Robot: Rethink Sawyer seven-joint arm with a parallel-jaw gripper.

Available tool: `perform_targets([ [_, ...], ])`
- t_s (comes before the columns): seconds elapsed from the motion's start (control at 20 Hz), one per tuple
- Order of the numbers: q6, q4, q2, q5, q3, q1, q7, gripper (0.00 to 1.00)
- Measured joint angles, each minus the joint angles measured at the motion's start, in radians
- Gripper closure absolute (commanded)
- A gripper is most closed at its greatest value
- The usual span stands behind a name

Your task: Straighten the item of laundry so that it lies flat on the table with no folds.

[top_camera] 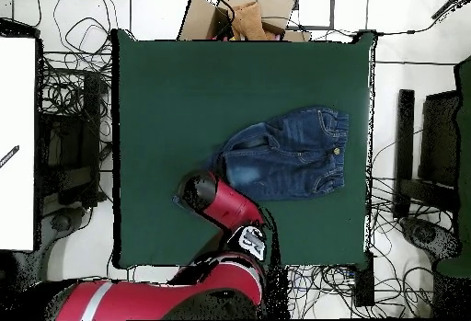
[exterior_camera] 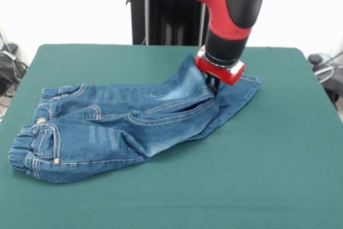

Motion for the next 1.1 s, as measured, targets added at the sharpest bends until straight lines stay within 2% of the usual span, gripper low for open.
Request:
perform_targets([
  [0.35, 0.0, -0.046, 0.021, 0.061, -0.018, 0.015, 0.0, 1.0],
  [0.55, 0.027, -0.089, 0.053, 0.11, -0.054, 0.05, 0.007, 1.0],
  [1.1, 0.072, -0.142, 0.091, 0.17, -0.118, 0.117, 0.045, 1.0],
])
